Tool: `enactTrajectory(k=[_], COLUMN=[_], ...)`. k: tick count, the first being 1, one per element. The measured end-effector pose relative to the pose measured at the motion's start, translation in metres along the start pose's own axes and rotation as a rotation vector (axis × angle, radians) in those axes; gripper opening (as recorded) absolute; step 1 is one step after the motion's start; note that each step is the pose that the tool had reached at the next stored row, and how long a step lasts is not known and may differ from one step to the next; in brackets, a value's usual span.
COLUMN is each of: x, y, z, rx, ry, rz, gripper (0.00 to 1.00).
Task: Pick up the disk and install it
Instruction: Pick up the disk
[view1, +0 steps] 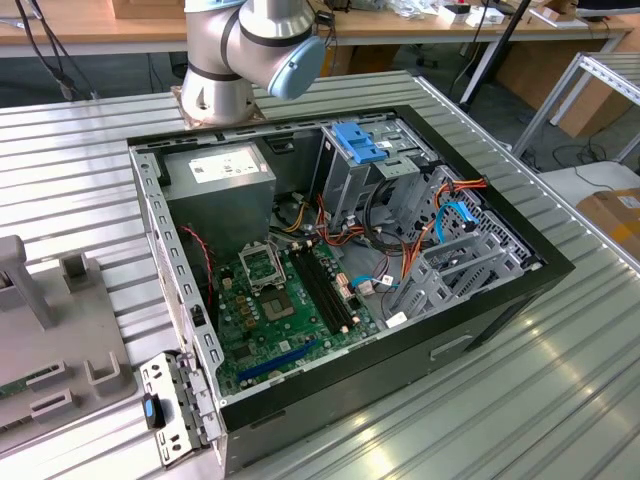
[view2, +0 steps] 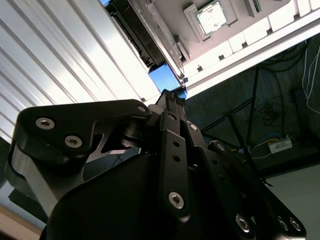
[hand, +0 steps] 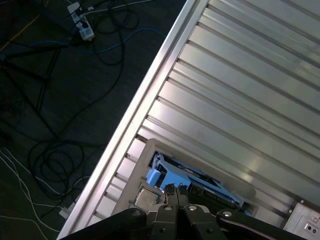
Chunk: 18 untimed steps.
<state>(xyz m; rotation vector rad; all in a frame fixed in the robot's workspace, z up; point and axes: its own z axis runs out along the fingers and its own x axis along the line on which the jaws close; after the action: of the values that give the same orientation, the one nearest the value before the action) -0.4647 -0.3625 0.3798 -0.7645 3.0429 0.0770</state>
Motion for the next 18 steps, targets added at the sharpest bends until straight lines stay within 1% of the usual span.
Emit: enactTrajectory(k=[12,14,18], x=[0.0000,0.0000,0.0000], y=[0.0000,0.0000,0.0000], z=[0.0000,0.0000,0.0000], rx=[-0.0002,-0.0003,-0.0003], ry=[0.0005,0.0010,0.0010], rz=[-0.012,-0.021,-0.021], gripper=[0.11,0.11,0.11])
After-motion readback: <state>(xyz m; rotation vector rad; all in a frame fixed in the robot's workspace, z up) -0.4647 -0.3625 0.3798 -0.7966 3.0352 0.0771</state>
